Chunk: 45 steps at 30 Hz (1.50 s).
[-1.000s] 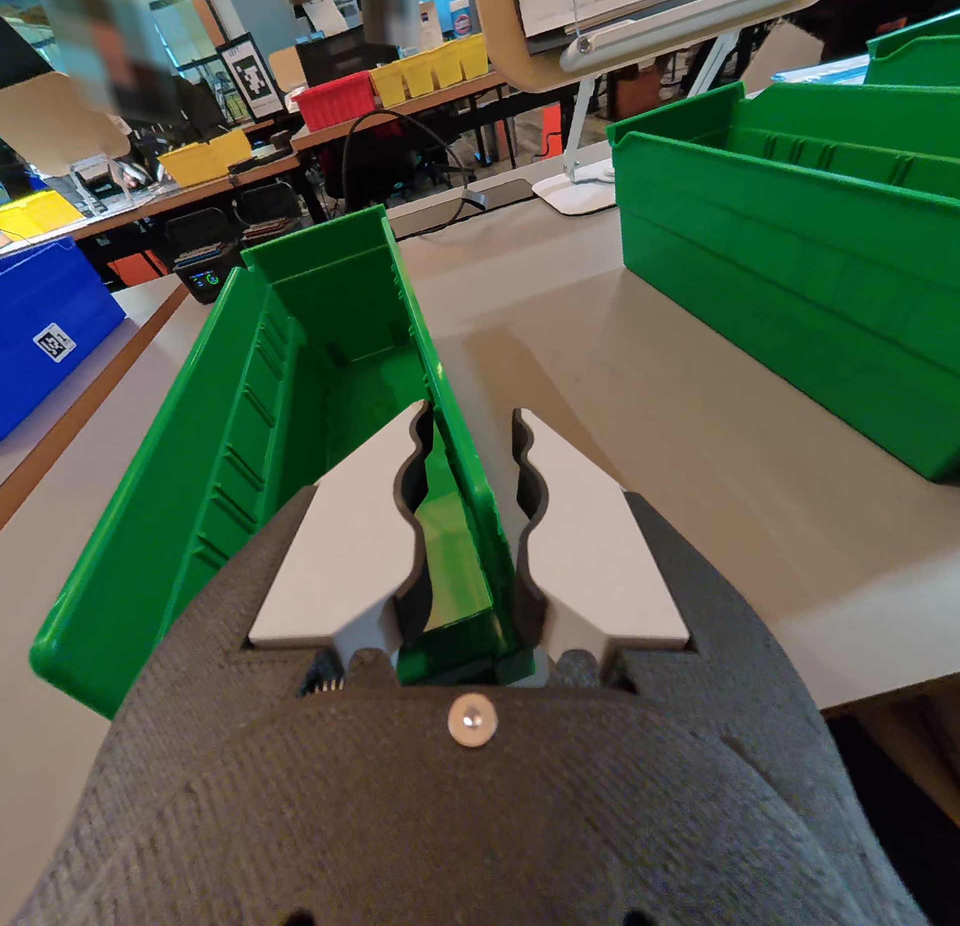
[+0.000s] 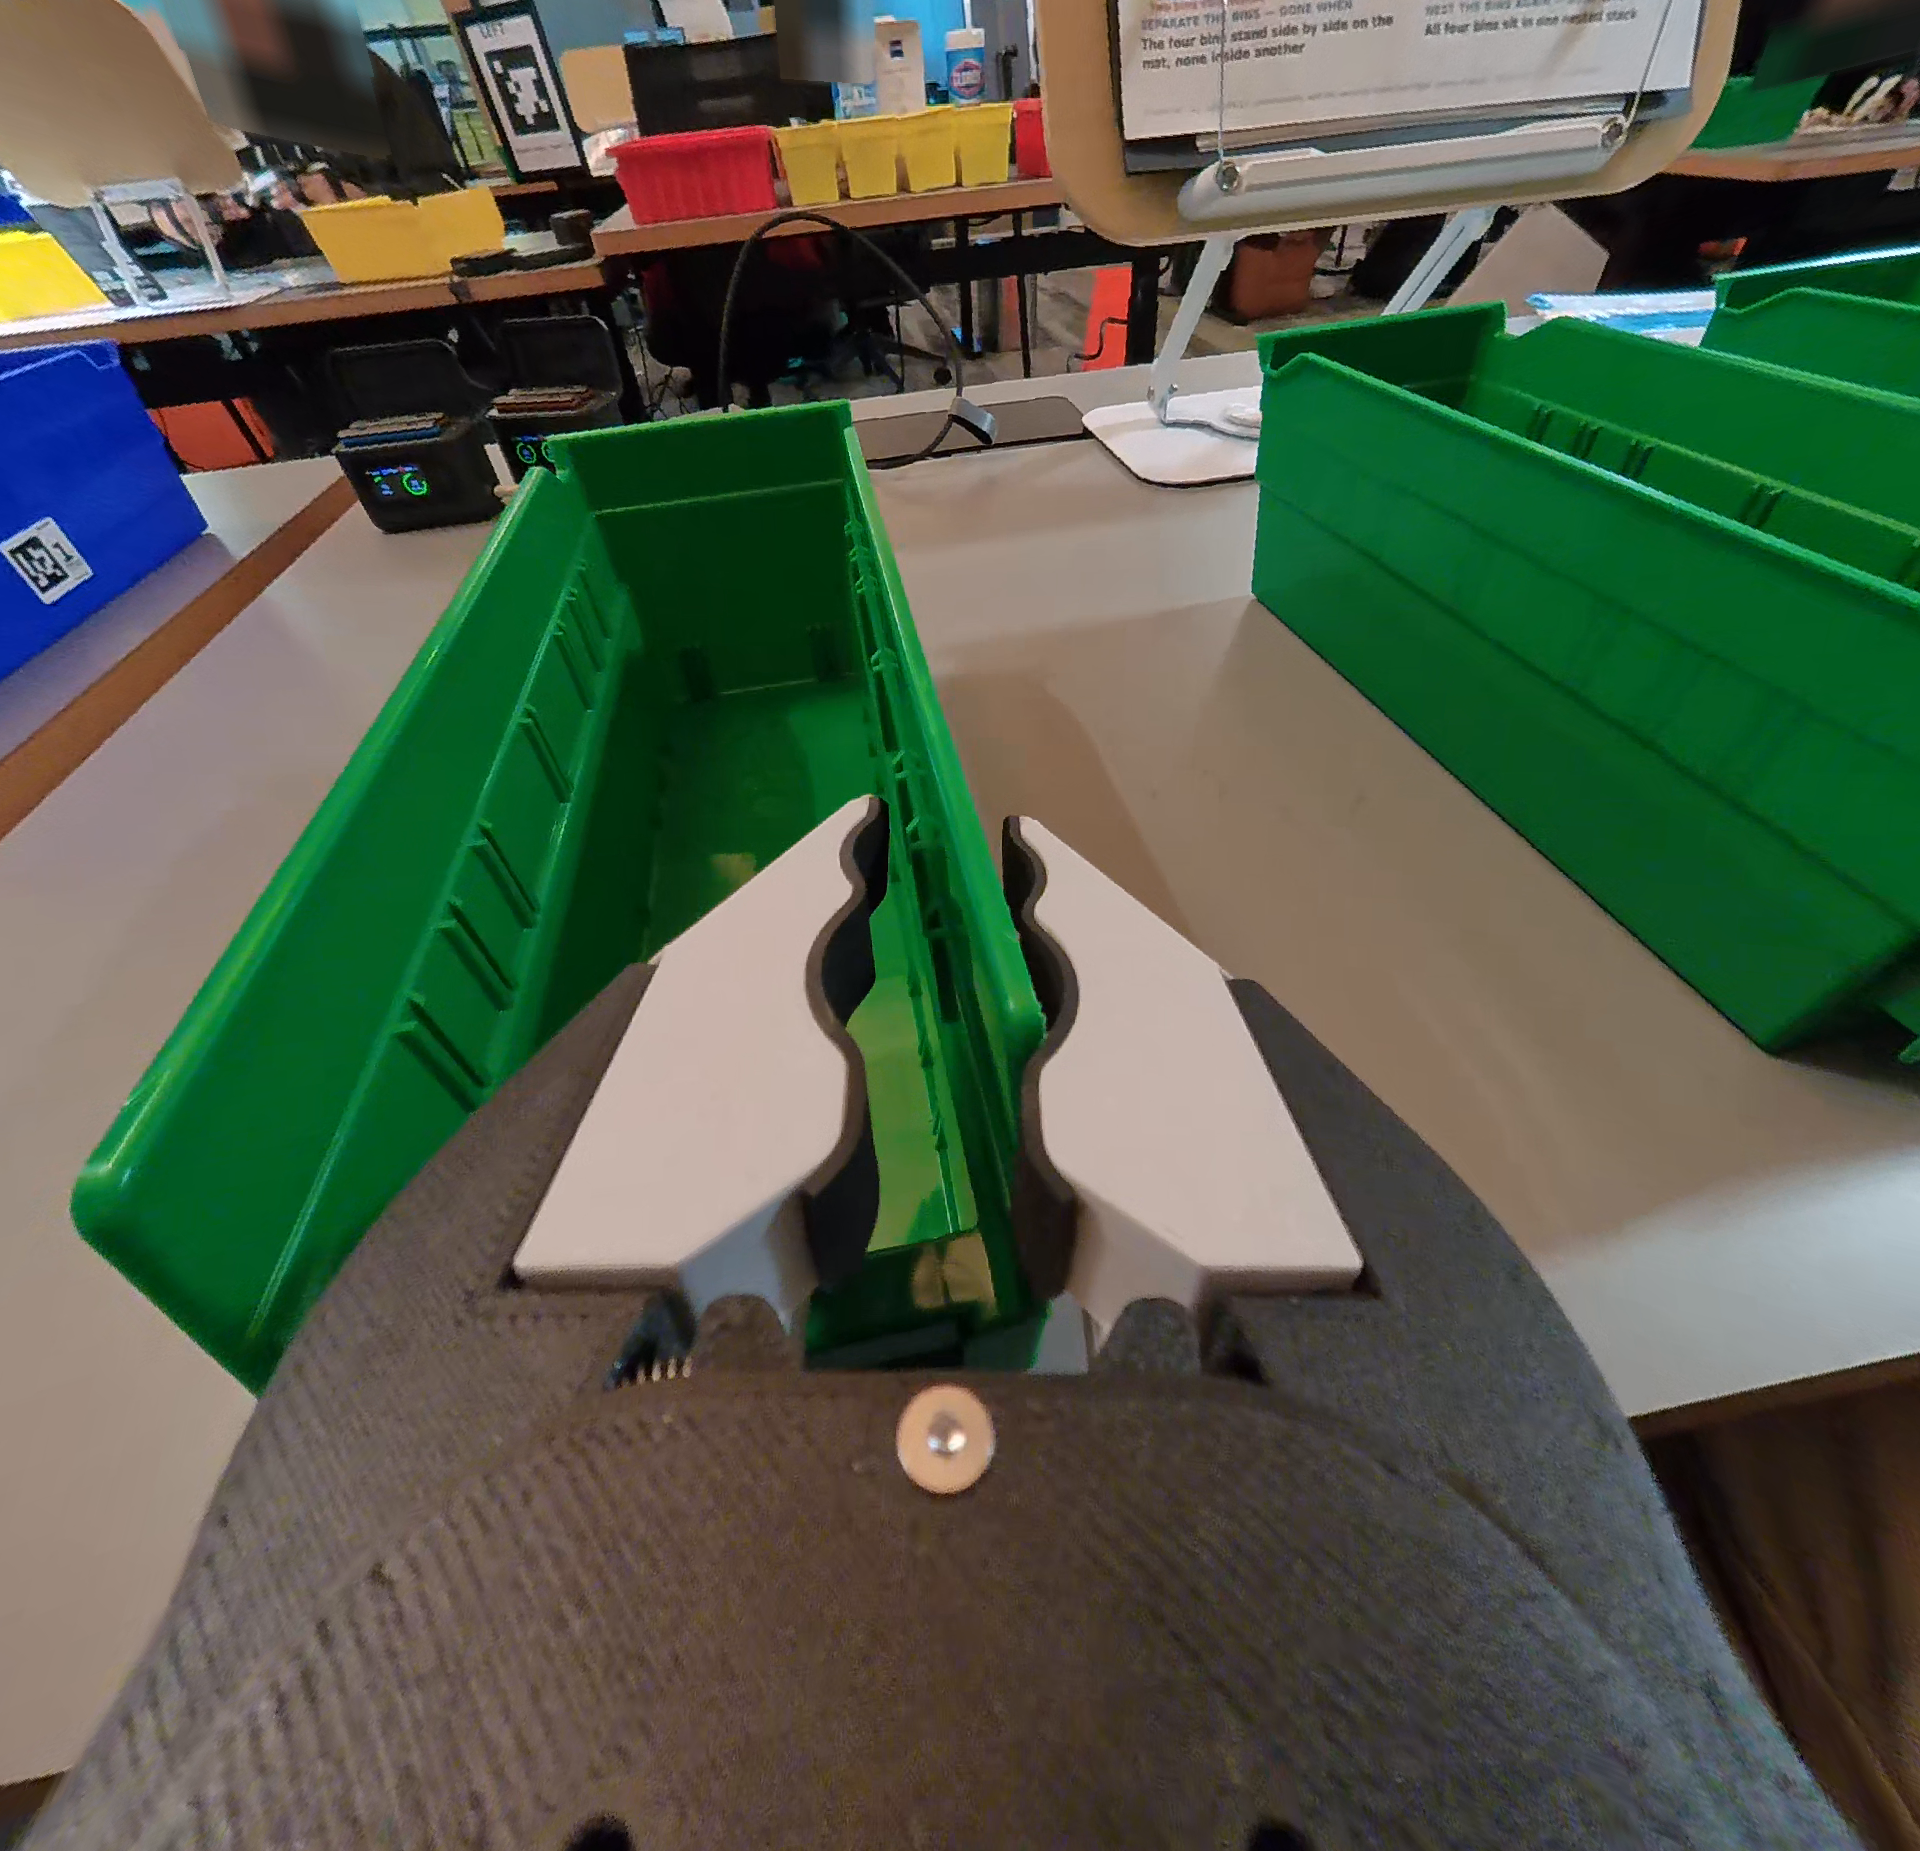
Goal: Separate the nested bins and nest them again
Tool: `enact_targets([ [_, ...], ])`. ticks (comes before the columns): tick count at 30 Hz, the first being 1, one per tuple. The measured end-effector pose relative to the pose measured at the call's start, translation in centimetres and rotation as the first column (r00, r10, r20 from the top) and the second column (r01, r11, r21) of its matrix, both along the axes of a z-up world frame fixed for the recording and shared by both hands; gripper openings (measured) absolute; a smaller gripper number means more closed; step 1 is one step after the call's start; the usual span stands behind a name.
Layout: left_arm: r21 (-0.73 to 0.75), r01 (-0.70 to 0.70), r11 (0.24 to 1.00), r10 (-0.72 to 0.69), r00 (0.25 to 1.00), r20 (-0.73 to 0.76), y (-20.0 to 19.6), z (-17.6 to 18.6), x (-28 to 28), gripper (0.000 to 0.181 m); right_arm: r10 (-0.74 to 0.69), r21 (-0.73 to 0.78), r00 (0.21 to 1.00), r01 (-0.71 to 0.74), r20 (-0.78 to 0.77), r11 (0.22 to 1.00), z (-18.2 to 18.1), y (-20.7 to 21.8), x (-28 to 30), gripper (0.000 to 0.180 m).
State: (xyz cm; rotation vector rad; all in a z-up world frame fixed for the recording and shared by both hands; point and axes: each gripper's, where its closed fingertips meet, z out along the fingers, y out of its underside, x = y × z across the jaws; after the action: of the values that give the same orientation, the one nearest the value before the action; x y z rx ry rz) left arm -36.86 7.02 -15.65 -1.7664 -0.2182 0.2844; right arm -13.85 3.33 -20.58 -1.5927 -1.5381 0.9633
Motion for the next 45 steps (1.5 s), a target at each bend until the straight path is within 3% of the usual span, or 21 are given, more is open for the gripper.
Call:
enact_targets([
  [25, 0.022, 0.020, 1.000, -0.021, 0.999, 0.044, 0.0, 0.1, 0.1, 0.021, 0.005, 0.090, 1.000, -0.006, 0.007, 0.996, -0.1, 0.1, 0.1, 0.023],
  [45, 0.023, -0.037, 0.999, 0.037, 0.999, 0.021, -0.8, 0.6, -0.8, 0.000, -0.023, 0.140, 0.999, 0.028, -0.042, 0.990, 0.9, 0.8, 0.0, 0.019],
])
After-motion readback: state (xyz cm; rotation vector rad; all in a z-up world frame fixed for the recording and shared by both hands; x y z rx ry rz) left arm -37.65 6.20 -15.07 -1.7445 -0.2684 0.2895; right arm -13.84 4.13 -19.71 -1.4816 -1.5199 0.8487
